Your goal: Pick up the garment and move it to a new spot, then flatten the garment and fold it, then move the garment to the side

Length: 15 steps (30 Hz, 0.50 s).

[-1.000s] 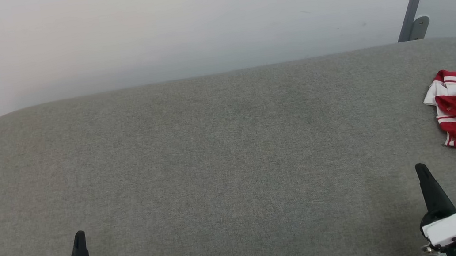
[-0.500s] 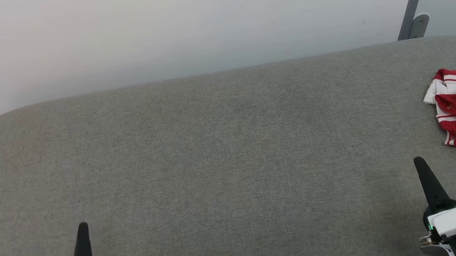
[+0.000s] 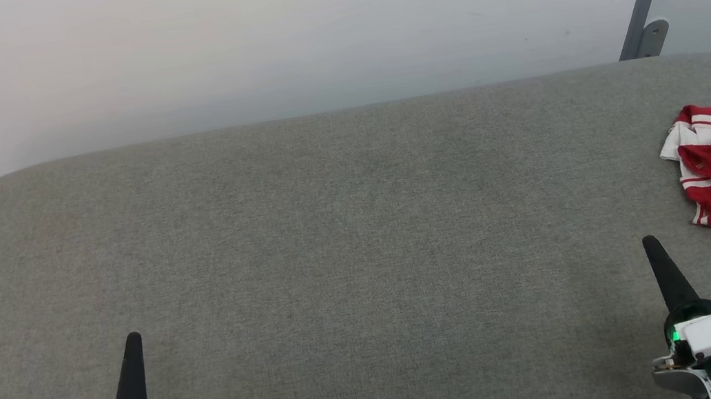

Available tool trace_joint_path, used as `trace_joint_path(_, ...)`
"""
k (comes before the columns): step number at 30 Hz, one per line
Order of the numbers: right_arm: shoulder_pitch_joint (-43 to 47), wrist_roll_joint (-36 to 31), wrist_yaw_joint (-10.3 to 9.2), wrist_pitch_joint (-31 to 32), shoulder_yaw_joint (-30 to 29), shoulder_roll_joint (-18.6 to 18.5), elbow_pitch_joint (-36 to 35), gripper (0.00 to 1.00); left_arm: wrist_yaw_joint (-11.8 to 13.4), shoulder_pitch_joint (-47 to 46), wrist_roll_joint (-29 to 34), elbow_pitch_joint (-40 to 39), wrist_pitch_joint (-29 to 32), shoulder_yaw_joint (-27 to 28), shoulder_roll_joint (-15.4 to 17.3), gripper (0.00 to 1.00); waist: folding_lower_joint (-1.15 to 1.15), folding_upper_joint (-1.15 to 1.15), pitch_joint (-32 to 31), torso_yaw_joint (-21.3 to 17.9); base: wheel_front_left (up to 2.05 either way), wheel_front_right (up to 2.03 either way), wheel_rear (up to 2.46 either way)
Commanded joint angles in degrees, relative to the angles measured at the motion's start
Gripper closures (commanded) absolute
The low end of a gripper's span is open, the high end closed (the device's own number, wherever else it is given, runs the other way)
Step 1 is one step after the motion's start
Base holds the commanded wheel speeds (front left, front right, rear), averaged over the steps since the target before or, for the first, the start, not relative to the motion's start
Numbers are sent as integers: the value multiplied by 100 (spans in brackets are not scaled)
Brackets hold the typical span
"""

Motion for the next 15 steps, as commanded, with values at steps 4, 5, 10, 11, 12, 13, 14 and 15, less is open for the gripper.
trace_joint_path(4,-127,287,1,73,-23,14,-14,100,-21,-172,-255,5,77,44,-13,100,0,0,8,-2,0,0,0)
trace_joint_path(5,-136,338,1,83,-25,15,-12,100,-21,-184,-304,12,95,47,-20,100,0,0,10,-3,0,0,0)
trace_joint_path(10,-161,588,0,139,-33,18,-1,100,-22,-226,-515,45,160,60,-50,100,0,0,19,-6,0,0,0)
trace_joint_path(11,-167,634,0,147,-35,19,2,100,-22,-241,-562,51,173,63,-56,100,0,0,21,-6,0,0,0)
trace_joint_path(12,-174,682,0,160,-37,19,4,100,-23,-256,-606,57,183,65,-63,100,0,0,23,-7,0,0,0)
trace_joint_path(13,-177,731,0,166,-38,20,4,100,-23,-268,-650,62,196,67,-68,100,0,0,25,-7,0,0,0)
trace_joint_path(14,-180,778,0,179,-40,22,7,100,-23,-280,-700,68,213,69,-72,100,0,0,27,-8,0,0,0)
trace_joint_path(15,-184,823,0,187,-42,22,10,100,-23,-289,-747,75,224,72,-76,100,0,0,29,-8,0,0,0)
